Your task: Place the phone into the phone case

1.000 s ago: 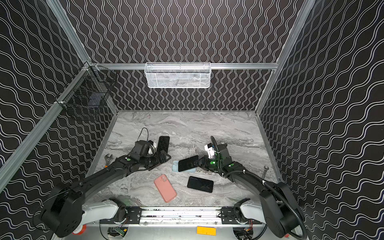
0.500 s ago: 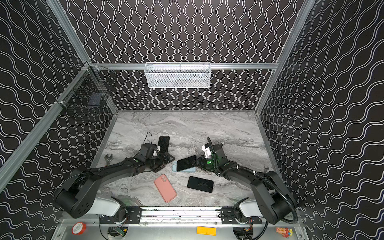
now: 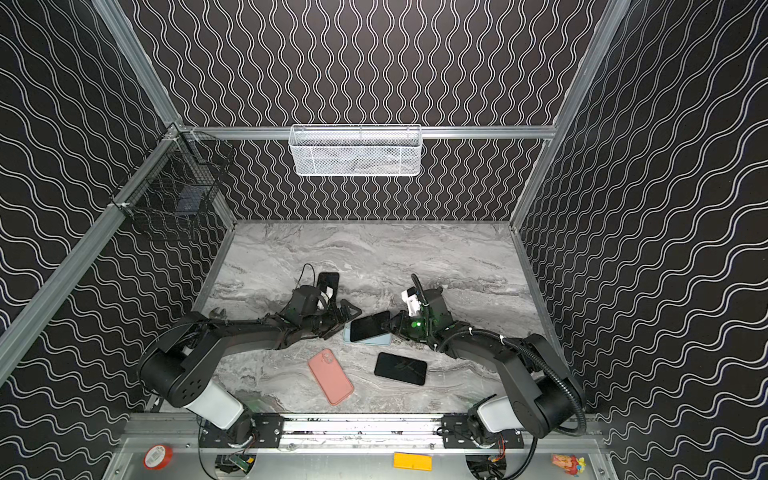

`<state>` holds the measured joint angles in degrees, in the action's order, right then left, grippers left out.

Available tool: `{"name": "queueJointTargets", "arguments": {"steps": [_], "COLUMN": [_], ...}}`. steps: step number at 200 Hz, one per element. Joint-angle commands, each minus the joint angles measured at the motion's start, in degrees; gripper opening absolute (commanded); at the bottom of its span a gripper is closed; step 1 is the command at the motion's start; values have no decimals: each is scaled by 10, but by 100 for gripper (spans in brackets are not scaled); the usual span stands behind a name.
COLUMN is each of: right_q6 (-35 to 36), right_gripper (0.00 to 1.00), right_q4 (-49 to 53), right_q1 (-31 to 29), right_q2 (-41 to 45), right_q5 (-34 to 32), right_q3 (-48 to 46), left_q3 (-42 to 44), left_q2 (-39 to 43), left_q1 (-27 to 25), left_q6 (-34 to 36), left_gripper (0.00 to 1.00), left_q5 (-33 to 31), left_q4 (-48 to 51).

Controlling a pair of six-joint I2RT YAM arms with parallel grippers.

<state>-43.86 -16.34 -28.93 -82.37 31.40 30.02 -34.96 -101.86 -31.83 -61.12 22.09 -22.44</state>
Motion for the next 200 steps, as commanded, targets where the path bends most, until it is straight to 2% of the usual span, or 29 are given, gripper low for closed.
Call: {"name": "queueJointTargets", "arguments": {"steps": [1,57,119,153,200], "right_q6": [14,8,12,25,19], "right_gripper": [0,0,0,5,7], "right_q4": [32,15,33,62,70], "right_q1": [-2,-4,-13,-31,-51], "right_q2": [-10,-43,-35,-27,-19], "right_q5": [-41,-64,-87,-111,-140], "right_q3": [-6,-27,-36,-26,-41], "left_q3": [2,-6,10,22,22], "left_q2": [-9,-6,14,9,4], "left_q1": [-3,-7,-11,-18,-39], "left_q6": [-13,-11,-10,-26,-36], "left_gripper": [98,98,98,98,98], "left_q5": [0,3,2,6,4], "left_q4": [12,24,37,16,7]}}
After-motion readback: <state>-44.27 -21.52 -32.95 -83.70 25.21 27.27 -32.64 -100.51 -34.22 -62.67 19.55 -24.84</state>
